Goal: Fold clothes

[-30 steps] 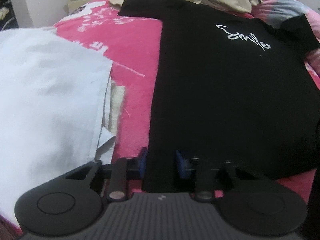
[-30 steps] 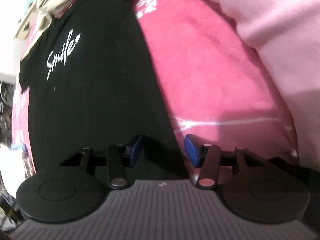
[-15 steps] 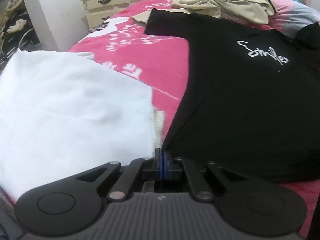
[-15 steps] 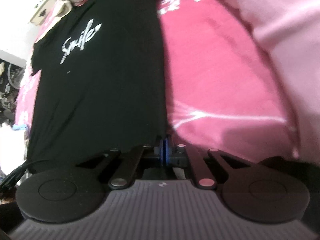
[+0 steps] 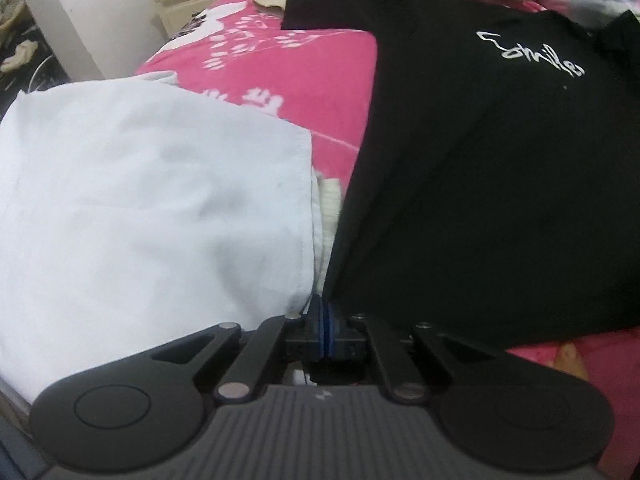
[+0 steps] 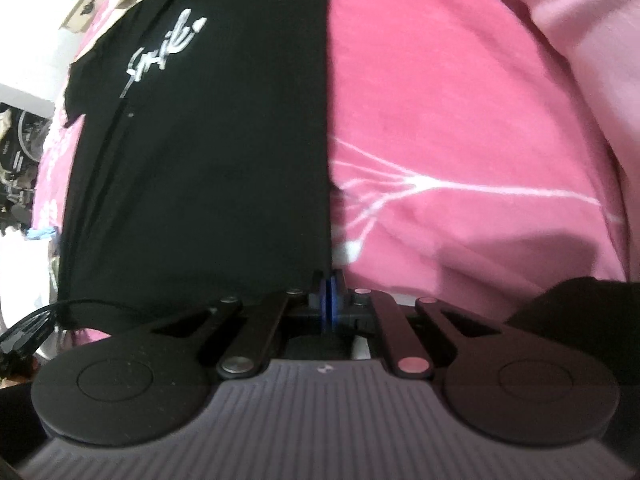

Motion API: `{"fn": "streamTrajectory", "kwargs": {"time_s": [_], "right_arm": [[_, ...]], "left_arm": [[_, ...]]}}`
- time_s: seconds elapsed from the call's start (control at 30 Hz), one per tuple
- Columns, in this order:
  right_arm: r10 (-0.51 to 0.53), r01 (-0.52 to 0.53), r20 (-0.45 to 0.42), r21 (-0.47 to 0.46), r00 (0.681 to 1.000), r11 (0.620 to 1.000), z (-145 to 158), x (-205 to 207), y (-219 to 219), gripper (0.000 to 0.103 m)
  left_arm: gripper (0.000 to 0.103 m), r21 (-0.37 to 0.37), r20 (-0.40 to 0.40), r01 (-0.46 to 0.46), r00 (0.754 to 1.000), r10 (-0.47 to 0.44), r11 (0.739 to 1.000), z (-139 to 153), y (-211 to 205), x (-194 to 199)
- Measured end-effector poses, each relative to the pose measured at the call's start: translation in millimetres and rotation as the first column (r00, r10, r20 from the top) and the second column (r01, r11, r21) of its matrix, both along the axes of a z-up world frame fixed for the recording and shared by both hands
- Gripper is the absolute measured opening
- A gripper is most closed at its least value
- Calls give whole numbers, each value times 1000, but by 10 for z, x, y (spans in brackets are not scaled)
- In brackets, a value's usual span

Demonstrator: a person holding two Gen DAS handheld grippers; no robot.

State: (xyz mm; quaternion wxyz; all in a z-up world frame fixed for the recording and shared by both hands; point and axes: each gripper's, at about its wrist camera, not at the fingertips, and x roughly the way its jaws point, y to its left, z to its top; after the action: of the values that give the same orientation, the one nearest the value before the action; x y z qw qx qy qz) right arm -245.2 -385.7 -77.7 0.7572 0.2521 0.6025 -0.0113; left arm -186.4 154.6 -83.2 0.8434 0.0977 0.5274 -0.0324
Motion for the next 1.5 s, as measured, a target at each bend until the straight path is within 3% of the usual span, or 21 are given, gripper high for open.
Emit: {"fn": "streamTrajectory", "kwargs": {"time_s": [0.07,0.23,0.3,0.37,0.43,0.53,0.63,0.77,0.83,0.93,1.03,1.07,1.17,1.2,1.27,1.3,1.4,1.5], "right_arm": [[-2,2,-7,-37,1000,999,32,-7,11,5],[94,-87,130,-62,987,994,374,147,179,5],[136,-124,187,-73,973,990,518,214,251,5],[176,-160,244,-87,954,983,663,281,322,5],[217,-195,299,-102,929,976,807,348,393,6],[275,-244,378,-129,884,961,1024,448,500,10],[348,-330,466,-124,813,936,1160,1032,833,24],[429,-431,555,-136,713,892,1229,1939,1446,33],[464,-467,574,-155,675,870,1173,2426,1870,43],[491,-519,542,-115,682,847,988,3067,2508,45],[512,-555,499,-72,700,829,810,3651,3099,45],[514,-554,476,-65,714,830,765,3794,3250,45],[518,-550,405,-44,754,834,631,4223,3702,45],[519,-548,380,-37,765,836,586,4366,3852,45],[525,-535,356,-78,773,841,558,4563,4032,45],[523,-523,345,-103,779,846,552,4623,4080,45],[525,-506,287,-141,802,851,473,4820,4168,45],[532,-505,226,-171,816,846,335,4989,4250,45]], "left_arm": [[9,7,-14,18,1000,-18,1000,21,-15,-13],[24,-10,-2,14,1000,-14,1000,246,21,-81],[27,-26,12,3,1000,-3,1000,409,38,-94],[40,-55,47,-8,999,11,998,600,58,-86],[46,-78,92,-18,995,25,997,758,57,-24],[47,-143,154,-19,987,41,990,902,7,216],[49,-245,192,-42,977,91,969,842,-70,650],[47,-373,151,-173,958,243,912,527,-117,1252],[47,-443,135,-209,946,295,872,366,-132,1415],[47,-464,172,-208,932,318,861,188,-184,1527],[47,-472,221,-238,900,376,849,73,-138,1646],[47,-499,215,-264,885,413,825,50,-73,1711],[47,-602,171,-345,825,539,720,-28,172,1984],[47,-610,178,-362,803,568,704,-48,230,2090],[47,-582,218,-390,771,599,714,-71,281,2292],[47,-546,249,-400,762,598,736,-83,283,2394],[48,-506,277,-410,756,593,759,-138,309,2641],[48,-485,274,-402,774,571,777,-267,328,2853]]}}
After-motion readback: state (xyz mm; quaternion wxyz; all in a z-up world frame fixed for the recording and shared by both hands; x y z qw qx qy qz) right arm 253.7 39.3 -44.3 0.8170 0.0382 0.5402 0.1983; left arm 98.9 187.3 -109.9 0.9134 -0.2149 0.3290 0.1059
